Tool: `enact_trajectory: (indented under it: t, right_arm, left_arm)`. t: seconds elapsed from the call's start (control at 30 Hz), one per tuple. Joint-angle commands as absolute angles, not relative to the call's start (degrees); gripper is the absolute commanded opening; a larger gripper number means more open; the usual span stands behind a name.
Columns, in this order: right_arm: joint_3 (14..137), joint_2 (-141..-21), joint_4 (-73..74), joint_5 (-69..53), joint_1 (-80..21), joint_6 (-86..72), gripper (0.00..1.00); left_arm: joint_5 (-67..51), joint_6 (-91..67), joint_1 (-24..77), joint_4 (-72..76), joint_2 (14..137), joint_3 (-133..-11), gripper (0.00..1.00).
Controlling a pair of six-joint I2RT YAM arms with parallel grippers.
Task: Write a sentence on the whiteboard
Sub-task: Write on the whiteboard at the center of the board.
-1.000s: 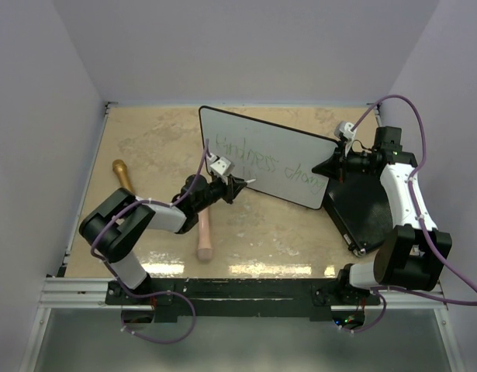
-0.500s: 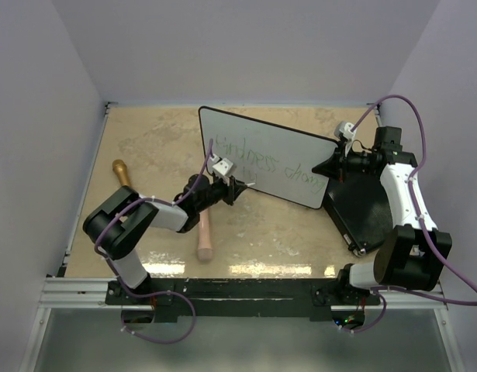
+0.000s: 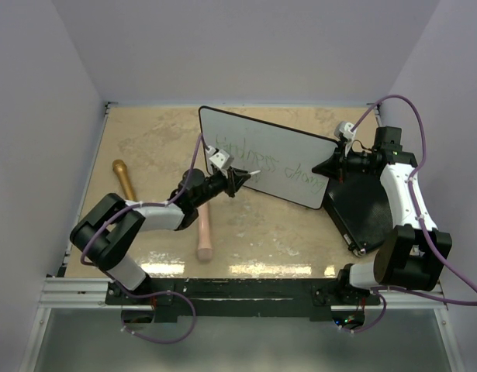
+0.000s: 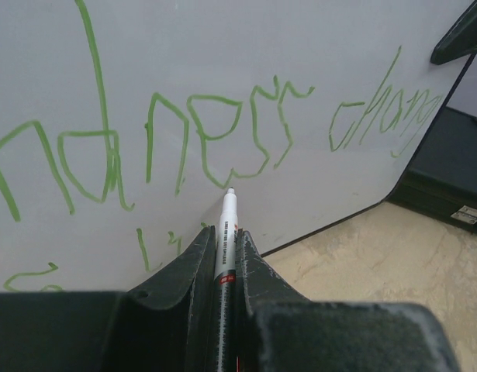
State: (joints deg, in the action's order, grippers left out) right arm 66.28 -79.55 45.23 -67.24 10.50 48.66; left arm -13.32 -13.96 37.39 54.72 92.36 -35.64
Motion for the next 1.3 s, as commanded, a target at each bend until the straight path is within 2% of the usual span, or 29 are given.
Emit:
enact_trajectory:
  t: [0.0, 0.3, 1.27]
  right_arm:
    - [66.09, -79.36, 48.60, -63.11, 9.76, 48.78, 0.00]
    - [66.01, -79.37, 48.60, -63.19, 9.76, 48.78, 0.00]
    - [66.01, -79.72, 48.43, -63.19, 9.76, 48.69, 0.00]
  left_arm:
    - [-15.02, -14.24, 37.35, 58.45, 88.60, -35.34, 0.00]
    - [-17.93, -14.15, 37.44, 60.20, 88.68, -29.53, 0.00]
    - [-13.98, -13.53, 39.02, 65.56, 93.52, -27.86, 0.00]
